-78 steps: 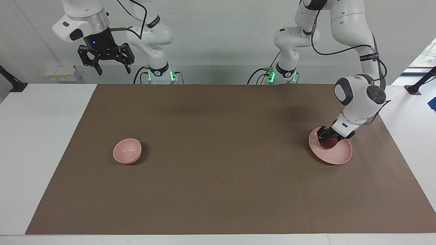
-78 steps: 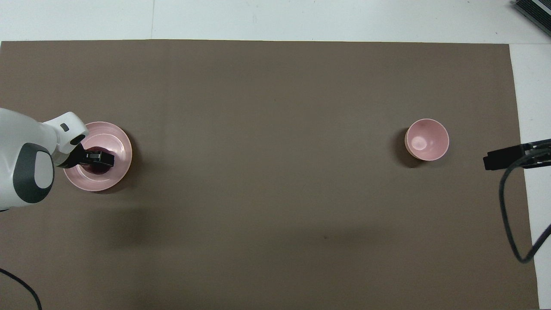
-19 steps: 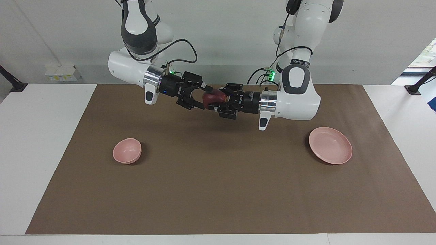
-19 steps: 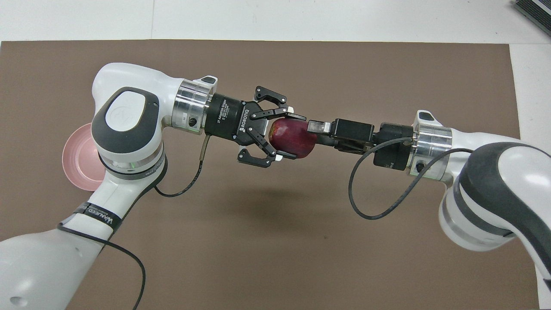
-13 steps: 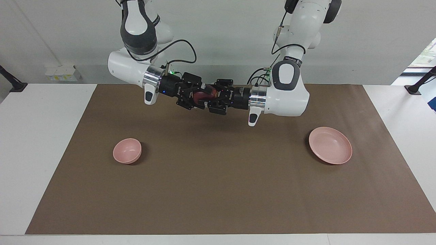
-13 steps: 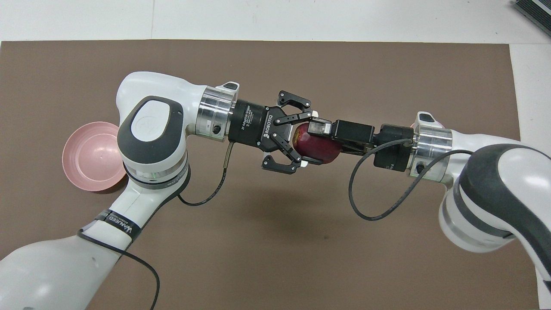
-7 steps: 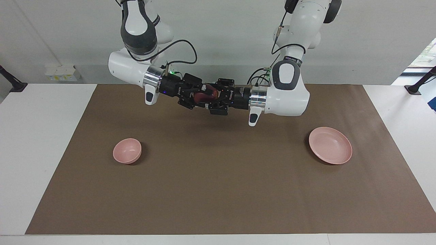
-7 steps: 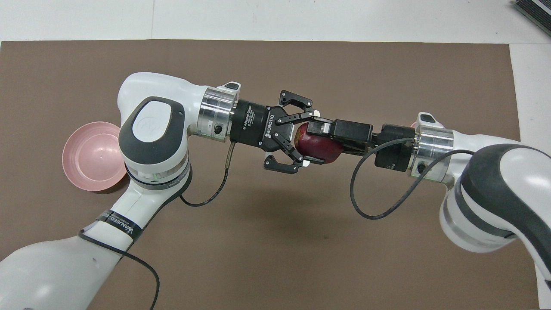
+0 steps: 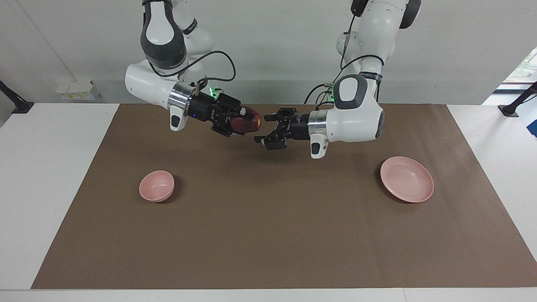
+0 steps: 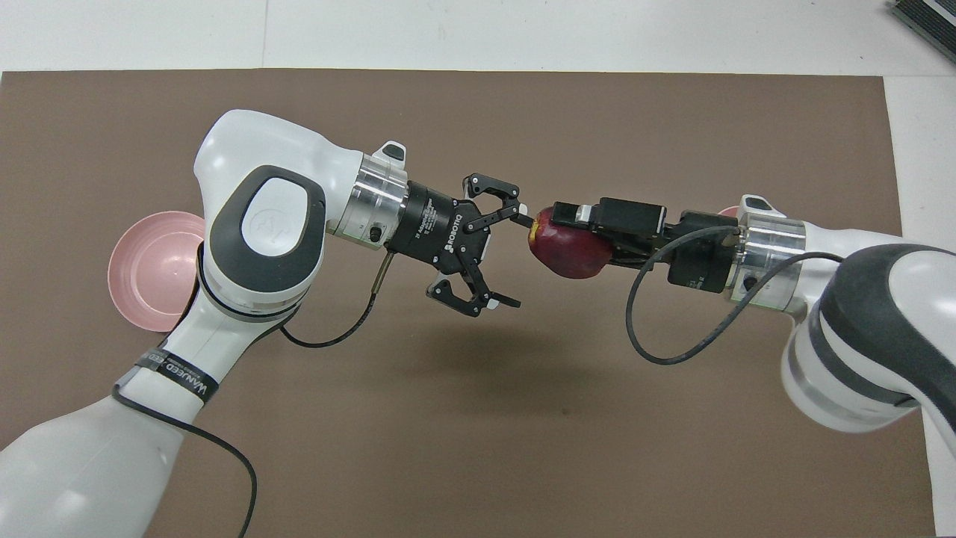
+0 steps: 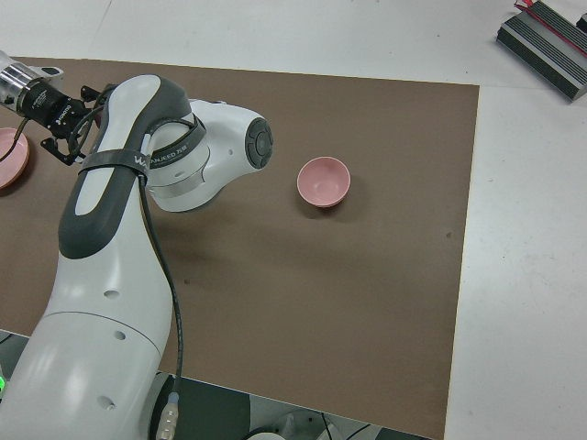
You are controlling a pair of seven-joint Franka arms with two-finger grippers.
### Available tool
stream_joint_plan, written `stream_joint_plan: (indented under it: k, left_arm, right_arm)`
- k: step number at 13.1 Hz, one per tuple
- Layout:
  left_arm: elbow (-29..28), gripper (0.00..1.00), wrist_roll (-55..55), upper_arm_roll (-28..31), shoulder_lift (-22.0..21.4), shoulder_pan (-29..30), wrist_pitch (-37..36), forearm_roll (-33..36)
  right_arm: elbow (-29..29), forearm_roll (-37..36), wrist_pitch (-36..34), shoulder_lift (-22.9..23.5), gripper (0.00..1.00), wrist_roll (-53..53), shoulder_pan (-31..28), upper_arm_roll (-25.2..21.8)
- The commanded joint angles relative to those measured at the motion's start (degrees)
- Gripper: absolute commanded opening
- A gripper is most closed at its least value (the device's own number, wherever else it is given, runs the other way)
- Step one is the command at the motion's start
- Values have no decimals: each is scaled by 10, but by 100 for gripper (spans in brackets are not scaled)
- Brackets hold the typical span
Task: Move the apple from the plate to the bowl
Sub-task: 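Open the left gripper and withdraw while the right gripper holds apple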
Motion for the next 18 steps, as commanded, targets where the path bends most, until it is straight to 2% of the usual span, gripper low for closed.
stream_joint_plan:
  k: [1, 3, 6, 8, 9, 13, 15, 18]
  left_arm:
    - [1, 100, -5, 1, -4, 4, 7, 103]
    - [1, 100, -5, 2, -2, 6, 25, 179]
    - [-4, 100, -8, 11, 2, 6, 118, 267]
    - [-4, 100, 15, 24, 3, 6, 134, 360]
    - [-5, 100, 67, 23, 4, 16, 135, 401]
    - [-5, 100, 255, 24, 5, 75, 131, 415]
    - [-5, 100, 330, 24, 6, 95, 131, 460]
    - [-5, 100, 433, 24, 9, 123, 128, 549]
  right_arm:
    - [56, -98, -59, 35, 0, 20, -72, 2]
    - [114, -191, -82, 74, 0, 48, -111, 1]
    - [181, -375, -76, 114, 0, 51, -126, 1]
    - [187, -498, -53, 124, 0, 51, -117, 2]
    - [187, -576, -31, 130, 0, 51, -113, 2]
    - [188, -805, 64, 190, 0, 31, -97, 9]
    - [186, -883, 95, 208, 0, 33, -86, 9]
    - [179, -914, 90, 222, 0, 30, -91, 8]
